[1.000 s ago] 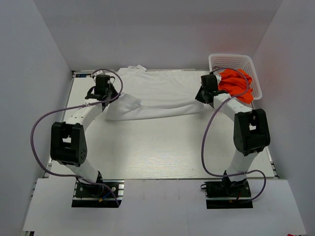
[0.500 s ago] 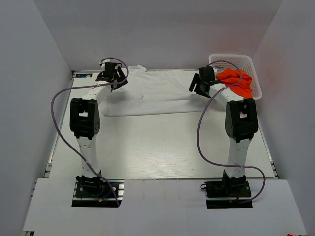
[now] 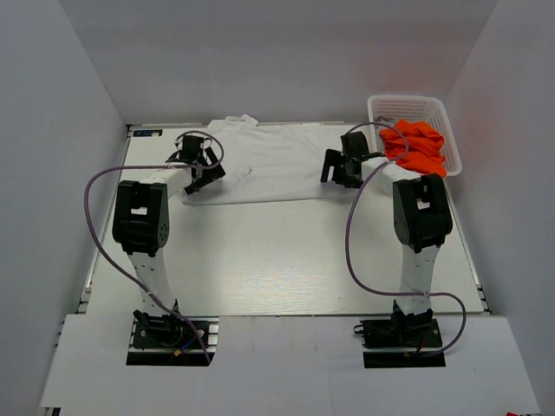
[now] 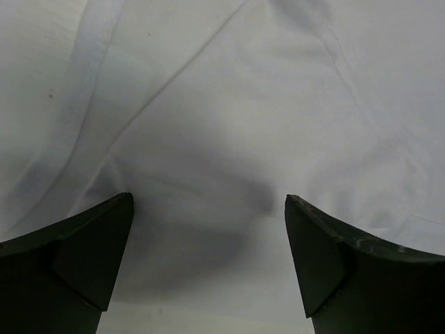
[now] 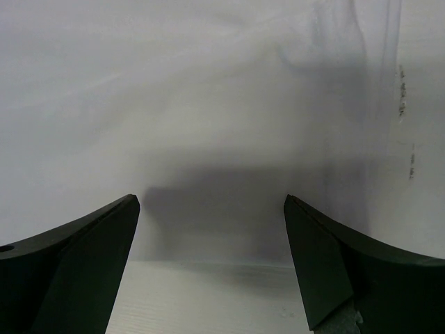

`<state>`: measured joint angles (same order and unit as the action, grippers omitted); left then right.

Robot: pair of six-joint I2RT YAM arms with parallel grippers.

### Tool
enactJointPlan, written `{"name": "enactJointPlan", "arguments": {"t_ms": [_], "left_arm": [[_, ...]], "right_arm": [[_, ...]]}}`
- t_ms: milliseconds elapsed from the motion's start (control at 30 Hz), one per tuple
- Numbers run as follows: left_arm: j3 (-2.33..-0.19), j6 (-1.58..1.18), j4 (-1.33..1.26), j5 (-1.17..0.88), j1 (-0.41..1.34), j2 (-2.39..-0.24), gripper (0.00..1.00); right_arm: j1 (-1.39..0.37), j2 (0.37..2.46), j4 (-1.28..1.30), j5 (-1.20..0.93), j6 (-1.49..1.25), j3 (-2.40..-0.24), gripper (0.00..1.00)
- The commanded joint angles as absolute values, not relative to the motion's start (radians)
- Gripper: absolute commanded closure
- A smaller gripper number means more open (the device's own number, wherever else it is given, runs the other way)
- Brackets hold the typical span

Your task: Fold and stack the t-shirts

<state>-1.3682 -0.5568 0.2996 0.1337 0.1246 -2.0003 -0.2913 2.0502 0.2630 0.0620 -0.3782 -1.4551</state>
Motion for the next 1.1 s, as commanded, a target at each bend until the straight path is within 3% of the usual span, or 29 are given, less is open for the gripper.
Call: {"name": "enactJointPlan", "arguments": {"t_ms": [0, 167, 400, 600, 833, 1067], "left_arm": [[-1.344, -0.59, 0.284, 0.084, 0.137, -1.974, 0.0], [-1.26, -0.632, 0.393, 0.144, 0.137, -1.959, 0.0], [-0.877, -0.791, 0.494, 0.219, 0.137, -1.689, 0.0], [-0.709, -0.871, 0.676, 0.219, 0.146, -1.412, 0.0], [-0.712, -0.891, 0.687, 0.245, 0.146, -1.083, 0.0], [-0.863, -0.825, 0.462, 0.261, 0.146, -1.156, 0.0]], "right_arm": [[-0.285, 2.028, 0.215, 0.017, -0.371, -1.424, 0.1], [-0.291, 2.003, 0.209, -0.029, -0.384, -1.329, 0.1], [-0.318, 1.82, 0.189, -0.026, -0.417, -1.045, 0.1], [-0.371, 1.593, 0.183, -0.055, -0.422, -0.821, 0.1], [-0.416, 1.365, 0.128, -0.083, -0.448, -0.785, 0.1], [-0.397, 1.354, 0.028, 0.112, -0.48, -0.882, 0.1]]}}
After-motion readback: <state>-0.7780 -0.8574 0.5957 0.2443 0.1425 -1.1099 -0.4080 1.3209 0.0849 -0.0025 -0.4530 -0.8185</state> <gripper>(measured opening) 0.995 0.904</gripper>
